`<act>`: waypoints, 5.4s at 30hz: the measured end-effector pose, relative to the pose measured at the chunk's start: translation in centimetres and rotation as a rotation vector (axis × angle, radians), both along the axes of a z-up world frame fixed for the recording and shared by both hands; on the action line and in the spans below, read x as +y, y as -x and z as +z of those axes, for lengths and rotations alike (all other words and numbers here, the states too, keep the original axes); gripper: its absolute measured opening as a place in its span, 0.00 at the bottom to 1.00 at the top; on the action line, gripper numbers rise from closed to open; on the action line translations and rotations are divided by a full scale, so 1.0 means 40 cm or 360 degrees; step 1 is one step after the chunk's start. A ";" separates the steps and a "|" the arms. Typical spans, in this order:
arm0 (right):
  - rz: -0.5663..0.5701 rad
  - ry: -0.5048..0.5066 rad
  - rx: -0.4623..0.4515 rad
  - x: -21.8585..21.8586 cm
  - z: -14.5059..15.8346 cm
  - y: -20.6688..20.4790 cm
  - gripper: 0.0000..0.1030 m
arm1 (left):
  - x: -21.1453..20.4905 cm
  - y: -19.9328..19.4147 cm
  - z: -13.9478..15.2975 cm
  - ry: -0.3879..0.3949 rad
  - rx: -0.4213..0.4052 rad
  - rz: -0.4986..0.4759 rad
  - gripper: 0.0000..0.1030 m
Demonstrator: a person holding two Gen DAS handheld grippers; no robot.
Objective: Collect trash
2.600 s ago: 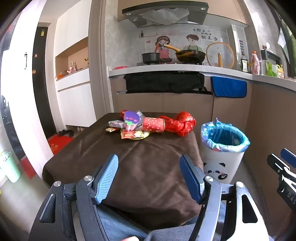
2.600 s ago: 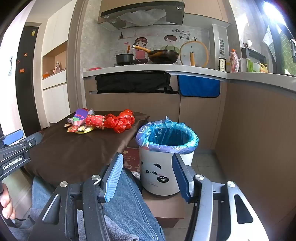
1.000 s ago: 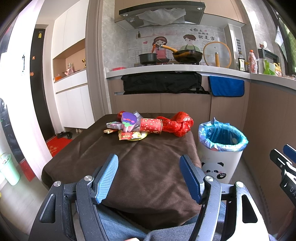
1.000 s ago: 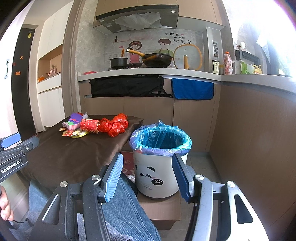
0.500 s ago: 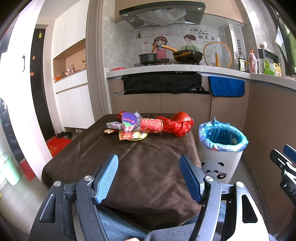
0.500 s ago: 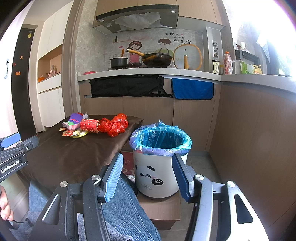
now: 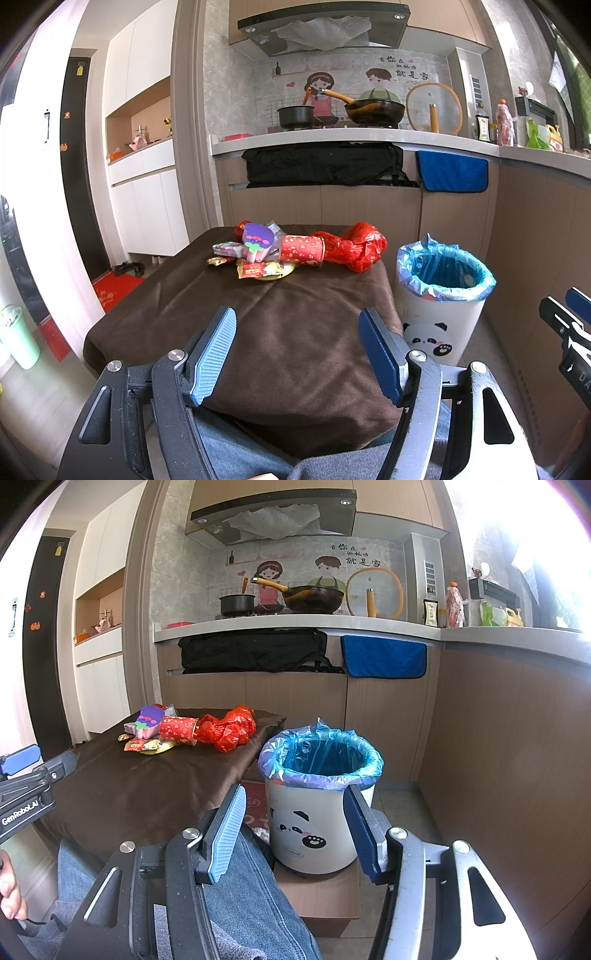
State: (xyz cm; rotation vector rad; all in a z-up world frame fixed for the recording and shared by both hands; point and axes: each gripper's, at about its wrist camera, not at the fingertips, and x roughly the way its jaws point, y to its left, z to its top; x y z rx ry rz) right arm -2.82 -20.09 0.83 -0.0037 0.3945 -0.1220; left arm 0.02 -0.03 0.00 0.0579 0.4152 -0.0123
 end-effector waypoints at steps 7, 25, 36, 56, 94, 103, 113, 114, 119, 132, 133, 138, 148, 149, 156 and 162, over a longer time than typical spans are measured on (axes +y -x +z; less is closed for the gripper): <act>-0.0001 -0.0001 0.0001 0.000 0.000 0.000 0.50 | 0.000 0.000 0.000 0.0000 0.0001 0.0001 0.67; 0.0100 -0.0032 -0.0062 -0.007 0.031 -0.093 0.51 | -0.020 -0.090 0.005 -0.0016 0.0025 -0.0068 0.67; 0.0301 0.0137 -0.0150 0.083 0.083 -0.332 0.51 | 0.045 -0.345 0.001 0.0058 0.0098 -0.0044 0.67; 0.0396 -0.0105 0.0317 0.118 -0.107 -0.952 0.51 | 0.160 -0.790 -0.065 0.0121 0.0249 0.0075 0.67; 0.0360 -0.0029 0.0159 0.025 -0.028 -0.904 0.37 | 0.062 -0.810 -0.111 0.0310 0.0320 0.0027 0.67; 0.0298 -0.0111 0.0141 -0.094 -0.016 -0.861 0.37 | -0.108 -0.811 -0.170 -0.0003 0.0296 0.0155 0.68; 0.0288 -0.0206 0.0175 -0.138 -0.039 -0.843 0.37 | -0.087 -0.899 -0.196 -0.0313 0.0282 0.0371 0.65; 0.0290 -0.0213 0.0171 -0.135 -0.038 -0.844 0.38 | -0.062 -0.902 -0.187 -0.0280 0.0277 0.0378 0.63; 0.0316 -0.0240 0.0163 -0.113 -0.035 -0.853 0.38 | 0.057 -0.881 -0.129 -0.0065 0.0146 0.0440 0.56; 0.0392 -0.0160 0.0098 -0.041 0.017 -0.829 0.37 | 0.147 -0.833 -0.052 0.0170 0.0133 0.0295 0.09; 0.0382 -0.0154 0.0078 -0.048 0.029 -0.820 0.37 | 0.132 -0.825 -0.035 0.0186 0.0126 0.0250 0.08; 0.0296 -0.0129 -0.0018 -0.112 0.098 -0.777 0.37 | 0.037 -0.796 0.053 0.0206 0.0069 0.0058 0.06; 0.0060 -0.0098 -0.0062 -0.299 0.154 -0.678 0.37 | -0.186 -0.766 0.155 0.0237 0.0085 -0.0283 0.06; 0.0059 -0.0099 -0.0058 -0.306 0.150 -0.671 0.37 | -0.182 -0.764 0.150 0.0243 0.0114 -0.0280 0.06; 0.0117 -0.0130 -0.0056 -0.292 0.121 -0.666 0.37 | -0.159 -0.702 0.045 0.0124 0.0174 -0.0112 0.39; 0.0150 -0.0165 -0.0018 -0.271 0.080 -0.667 0.37 | -0.186 -0.685 -0.085 0.0093 0.0264 -0.0024 0.55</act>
